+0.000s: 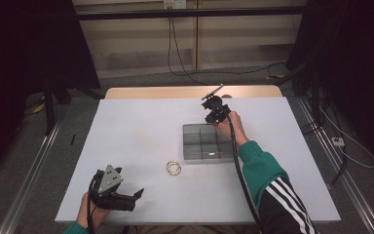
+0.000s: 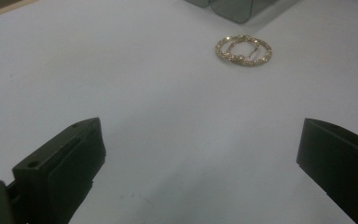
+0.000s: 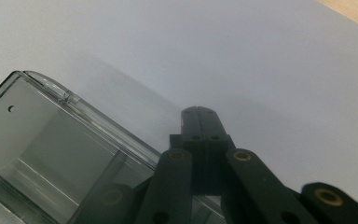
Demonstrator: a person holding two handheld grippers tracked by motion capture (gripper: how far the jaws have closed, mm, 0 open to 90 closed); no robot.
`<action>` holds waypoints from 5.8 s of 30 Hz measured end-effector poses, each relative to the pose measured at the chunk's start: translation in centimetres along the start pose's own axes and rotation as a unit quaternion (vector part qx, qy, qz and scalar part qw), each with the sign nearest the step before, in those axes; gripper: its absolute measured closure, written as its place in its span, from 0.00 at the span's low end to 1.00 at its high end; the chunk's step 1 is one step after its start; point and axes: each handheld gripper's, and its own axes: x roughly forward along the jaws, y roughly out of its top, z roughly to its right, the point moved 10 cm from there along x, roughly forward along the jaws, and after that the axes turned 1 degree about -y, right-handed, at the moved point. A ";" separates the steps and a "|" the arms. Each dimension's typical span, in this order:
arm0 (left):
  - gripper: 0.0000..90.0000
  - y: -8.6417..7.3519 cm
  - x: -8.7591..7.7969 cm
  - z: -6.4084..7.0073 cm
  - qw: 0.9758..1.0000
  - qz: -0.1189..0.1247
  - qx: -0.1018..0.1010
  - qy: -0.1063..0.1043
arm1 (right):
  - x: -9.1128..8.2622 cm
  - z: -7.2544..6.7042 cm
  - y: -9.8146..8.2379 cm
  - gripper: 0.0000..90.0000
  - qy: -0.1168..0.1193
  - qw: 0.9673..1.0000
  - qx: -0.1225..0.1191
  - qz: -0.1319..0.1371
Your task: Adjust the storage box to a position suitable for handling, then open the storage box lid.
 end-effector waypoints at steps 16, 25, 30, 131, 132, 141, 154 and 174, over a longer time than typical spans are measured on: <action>0.01 0.1 0.0 0.0 1.000 0.004 -0.004 0.000 | -1.1 -0.2 -0.3 1.00 0.010 1.000 0.004 0.018; 0.01 0.0 0.0 0.0 1.000 -0.002 0.000 0.001 | -4.2 -1.8 -0.7 1.00 0.049 0.996 -0.007 0.069; 0.01 0.0 0.0 0.0 1.000 -0.003 0.001 0.001 | -5.4 -2.4 -2.0 0.99 0.064 0.994 -0.011 0.086; 0.01 0.1 0.2 0.0 1.000 0.002 0.005 0.004 | -8.7 -7.5 -13.6 0.73 0.128 0.977 0.013 0.173; 0.01 0.1 0.3 0.0 1.000 0.001 0.006 0.003 | -8.4 -7.4 -13.6 0.74 0.128 0.977 0.017 0.171; 0.01 0.0 0.5 -0.1 1.000 -0.003 0.005 -0.001 | -7.0 -7.1 -13.6 0.89 0.130 0.978 0.030 0.161; 0.01 0.2 0.8 0.0 1.000 -0.006 0.009 -0.002 | -6.7 -6.8 -13.7 0.95 0.145 0.974 0.037 0.172; 0.01 0.1 0.7 0.1 1.000 -0.004 0.009 -0.002 | -7.3 -6.9 -13.2 0.97 0.145 0.969 0.026 0.200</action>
